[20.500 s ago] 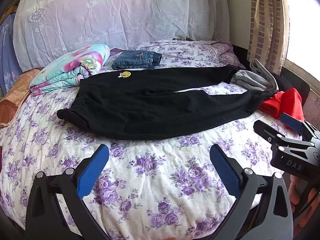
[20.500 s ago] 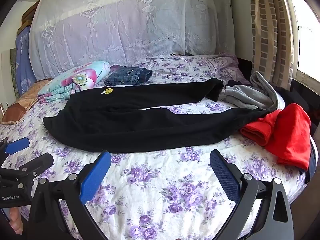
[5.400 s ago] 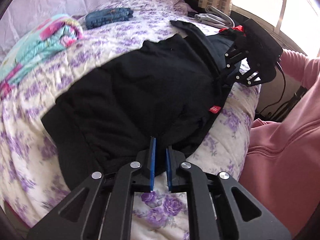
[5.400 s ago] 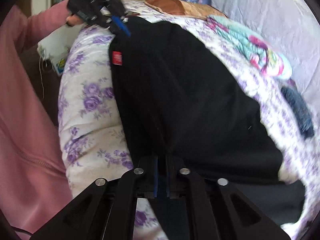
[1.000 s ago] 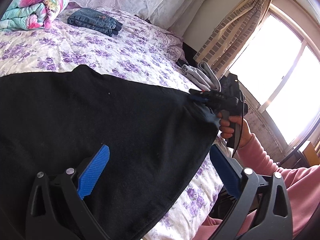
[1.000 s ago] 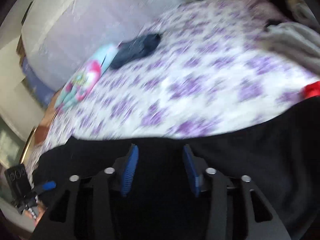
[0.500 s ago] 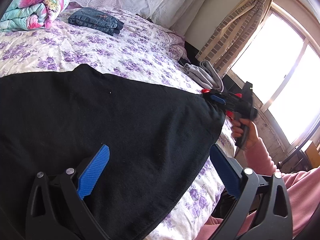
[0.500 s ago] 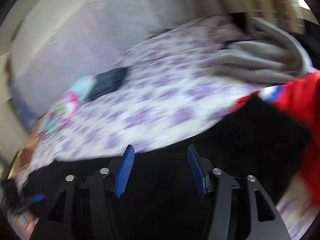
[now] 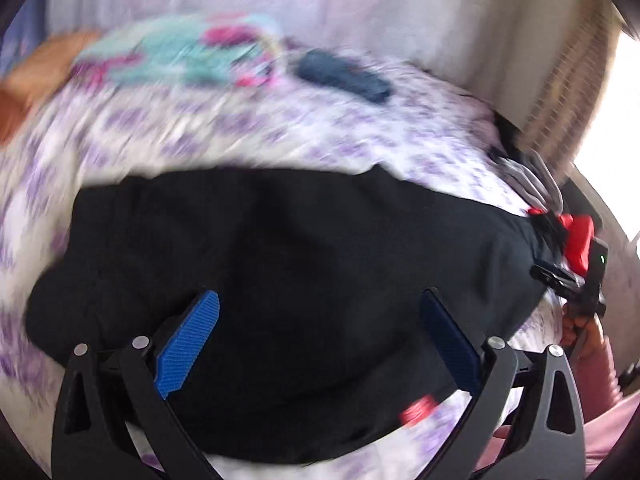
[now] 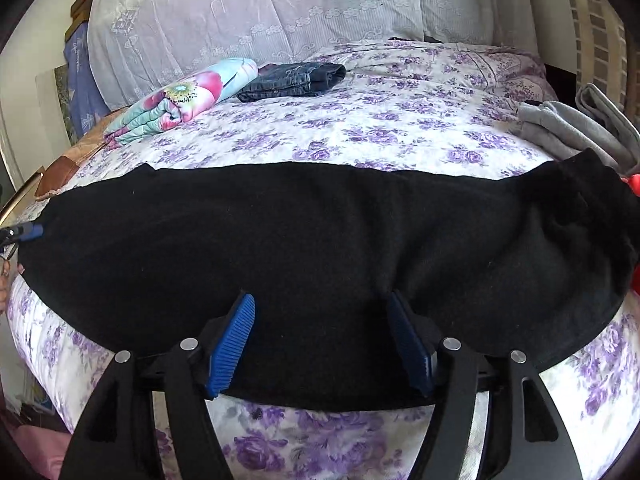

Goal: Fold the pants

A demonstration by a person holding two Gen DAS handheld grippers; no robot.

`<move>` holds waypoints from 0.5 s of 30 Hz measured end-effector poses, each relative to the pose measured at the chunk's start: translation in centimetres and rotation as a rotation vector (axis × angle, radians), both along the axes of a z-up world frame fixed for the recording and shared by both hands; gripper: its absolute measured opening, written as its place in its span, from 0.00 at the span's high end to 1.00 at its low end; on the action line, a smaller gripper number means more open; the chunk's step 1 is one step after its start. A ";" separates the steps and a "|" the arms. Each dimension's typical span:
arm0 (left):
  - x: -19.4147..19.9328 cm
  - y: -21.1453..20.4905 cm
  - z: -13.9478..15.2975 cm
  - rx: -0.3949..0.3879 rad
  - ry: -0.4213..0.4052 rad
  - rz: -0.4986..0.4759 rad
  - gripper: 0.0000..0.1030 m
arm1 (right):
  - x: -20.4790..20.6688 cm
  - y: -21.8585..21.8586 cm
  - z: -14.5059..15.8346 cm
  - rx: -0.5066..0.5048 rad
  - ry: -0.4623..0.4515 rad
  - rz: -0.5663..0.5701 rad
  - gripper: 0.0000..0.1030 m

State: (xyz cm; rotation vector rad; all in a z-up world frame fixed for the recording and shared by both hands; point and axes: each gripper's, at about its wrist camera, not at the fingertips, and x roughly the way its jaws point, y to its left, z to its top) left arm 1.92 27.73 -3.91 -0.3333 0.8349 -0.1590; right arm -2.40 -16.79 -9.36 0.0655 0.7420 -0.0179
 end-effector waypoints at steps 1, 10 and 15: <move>-0.5 1.1 -0.6 -0.032 0.002 0.000 0.20 | 0.1 0.1 0.0 -0.004 -0.001 0.000 0.32; -0.9 0.5 2.9 0.043 -0.067 0.113 0.04 | 0.2 0.6 -0.2 -0.026 0.023 0.003 0.27; 2.0 -5.1 7.4 0.216 -0.180 -0.072 0.04 | 1.1 2.0 1.6 -0.010 0.059 -0.023 0.23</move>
